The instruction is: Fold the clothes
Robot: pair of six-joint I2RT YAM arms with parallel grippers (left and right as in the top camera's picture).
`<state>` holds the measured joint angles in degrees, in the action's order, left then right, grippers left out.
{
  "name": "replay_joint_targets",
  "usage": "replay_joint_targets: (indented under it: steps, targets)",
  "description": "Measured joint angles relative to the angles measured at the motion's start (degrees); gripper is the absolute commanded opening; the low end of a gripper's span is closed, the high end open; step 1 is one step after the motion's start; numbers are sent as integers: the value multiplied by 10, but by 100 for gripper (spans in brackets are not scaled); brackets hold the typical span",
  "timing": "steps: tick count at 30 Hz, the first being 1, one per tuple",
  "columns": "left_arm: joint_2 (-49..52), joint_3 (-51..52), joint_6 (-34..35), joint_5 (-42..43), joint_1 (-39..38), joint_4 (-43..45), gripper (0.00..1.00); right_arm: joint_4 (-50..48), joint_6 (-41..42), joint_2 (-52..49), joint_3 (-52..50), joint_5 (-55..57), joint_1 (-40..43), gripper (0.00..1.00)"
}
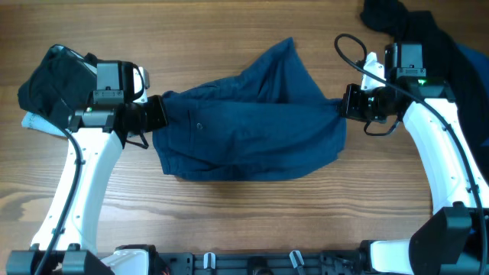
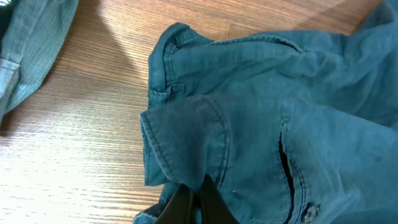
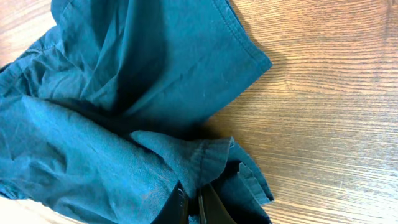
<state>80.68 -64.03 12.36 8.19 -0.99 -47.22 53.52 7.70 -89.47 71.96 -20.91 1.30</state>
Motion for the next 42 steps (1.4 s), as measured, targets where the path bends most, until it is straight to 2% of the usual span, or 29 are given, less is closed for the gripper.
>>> replay_joint_targets:
  steps: [5,9,11,13,16,18,20,22,23,31,34,39,41,42]
  targets:
    - [-36,0,0,2,0,-1,4,2,-7,0,0,2,0,5]
    - [-70,0,0,7,0,-1,4,21,-18,0,0,2,0,9]
    - [-98,0,0,7,0,1,4,47,-26,0,0,4,0,9]
    - [-126,0,0,9,0,8,4,63,-31,0,0,4,0,4]
    - [-168,0,0,9,0,14,4,73,-34,0,0,6,0,4]
    - [-182,0,0,9,0,14,4,73,-33,0,0,6,0,31]
    - [-190,0,0,9,0,14,4,80,-30,0,0,8,0,46]
    - [-193,0,0,9,0,14,4,87,-29,0,0,11,0,49]
    - [-194,0,0,9,0,14,4,89,-29,0,0,11,0,53]
    - [-209,0,0,2,0,14,4,86,-29,0,0,10,0,56]
    - [-212,0,0,1,0,14,4,41,-29,0,-15,3,0,58]
    - [-213,0,0,0,0,16,4,-64,-15,-15,-76,-2,0,74]
    - [-213,0,0,0,0,17,4,-92,-9,-42,-93,-14,0,75]
    - [-213,0,0,0,0,17,4,-97,-9,-56,-97,-22,0,70]
